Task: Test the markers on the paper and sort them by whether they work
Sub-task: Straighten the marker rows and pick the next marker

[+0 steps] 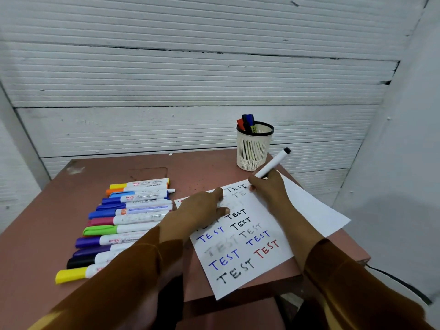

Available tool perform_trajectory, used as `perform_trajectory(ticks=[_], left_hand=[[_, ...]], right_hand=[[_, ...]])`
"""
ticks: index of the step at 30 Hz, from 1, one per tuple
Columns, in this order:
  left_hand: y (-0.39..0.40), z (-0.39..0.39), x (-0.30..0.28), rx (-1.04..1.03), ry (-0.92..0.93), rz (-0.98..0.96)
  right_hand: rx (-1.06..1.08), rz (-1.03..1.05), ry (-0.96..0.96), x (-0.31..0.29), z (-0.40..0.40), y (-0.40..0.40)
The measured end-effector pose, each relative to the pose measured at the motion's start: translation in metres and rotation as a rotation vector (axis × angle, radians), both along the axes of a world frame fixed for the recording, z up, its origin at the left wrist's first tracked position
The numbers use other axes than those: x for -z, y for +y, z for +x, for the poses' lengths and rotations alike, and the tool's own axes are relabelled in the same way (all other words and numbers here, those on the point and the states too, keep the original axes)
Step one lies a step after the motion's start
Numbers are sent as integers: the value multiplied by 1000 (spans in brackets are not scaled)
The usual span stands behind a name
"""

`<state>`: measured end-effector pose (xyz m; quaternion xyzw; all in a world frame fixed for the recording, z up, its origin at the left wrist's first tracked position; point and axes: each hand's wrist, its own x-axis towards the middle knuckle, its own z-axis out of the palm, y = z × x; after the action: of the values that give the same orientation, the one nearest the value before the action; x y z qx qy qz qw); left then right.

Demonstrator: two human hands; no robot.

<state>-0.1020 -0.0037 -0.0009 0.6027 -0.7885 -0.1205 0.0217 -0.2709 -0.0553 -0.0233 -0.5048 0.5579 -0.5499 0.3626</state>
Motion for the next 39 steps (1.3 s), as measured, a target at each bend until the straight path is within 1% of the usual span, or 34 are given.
perform_trajectory(ticks=[2, 5, 29, 31, 35, 39], left_hand=[[-1, 0, 0, 3, -3, -5], [-1, 0, 1, 7, -3, -8], [-4, 0, 3, 3, -18, -6], [-3, 1, 2, 2, -17, -5], [-2, 0, 2, 0, -4, 0], [-1, 0, 0, -3, -8, 6]], right_hand=[[16, -10, 83, 0, 1, 1], [38, -11, 118, 1, 0, 2], [2, -56, 250, 2, 3, 4], [-1, -41, 224, 1, 2, 4], [74, -48, 96, -1, 0, 3], [56, -33, 123, -1, 2, 4]])
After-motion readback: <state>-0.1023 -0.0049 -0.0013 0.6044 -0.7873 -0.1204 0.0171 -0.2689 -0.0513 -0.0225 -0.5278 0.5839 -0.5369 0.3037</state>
